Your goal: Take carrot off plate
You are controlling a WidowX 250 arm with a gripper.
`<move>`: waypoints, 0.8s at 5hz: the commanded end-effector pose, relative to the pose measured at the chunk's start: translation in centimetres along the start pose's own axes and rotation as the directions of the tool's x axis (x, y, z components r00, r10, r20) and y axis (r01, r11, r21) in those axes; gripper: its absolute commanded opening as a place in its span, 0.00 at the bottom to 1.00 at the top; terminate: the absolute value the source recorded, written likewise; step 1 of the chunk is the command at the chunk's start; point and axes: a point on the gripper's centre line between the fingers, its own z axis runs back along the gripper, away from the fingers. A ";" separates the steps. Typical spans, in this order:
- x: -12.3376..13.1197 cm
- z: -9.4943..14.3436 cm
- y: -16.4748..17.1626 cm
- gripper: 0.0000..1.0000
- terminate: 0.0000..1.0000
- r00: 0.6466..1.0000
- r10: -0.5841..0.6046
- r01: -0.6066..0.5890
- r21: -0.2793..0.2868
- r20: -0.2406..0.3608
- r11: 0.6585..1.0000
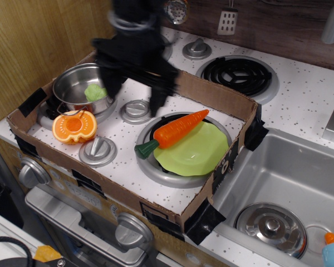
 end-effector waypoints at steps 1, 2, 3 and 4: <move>1.0 -0.8 -2.2 1.00 0.00 0.987 -0.106 0.106 0.008 0.117 0.994; 1.2 -2.1 -2.2 1.00 0.00 0.984 -0.130 0.131 0.000 0.119 0.991; 1.4 -3.5 -2.2 1.00 0.00 0.986 -0.125 0.128 -0.025 0.110 0.991; 1.3 -4.7 -2.0 1.00 0.00 0.989 -0.114 0.118 -0.043 0.099 0.992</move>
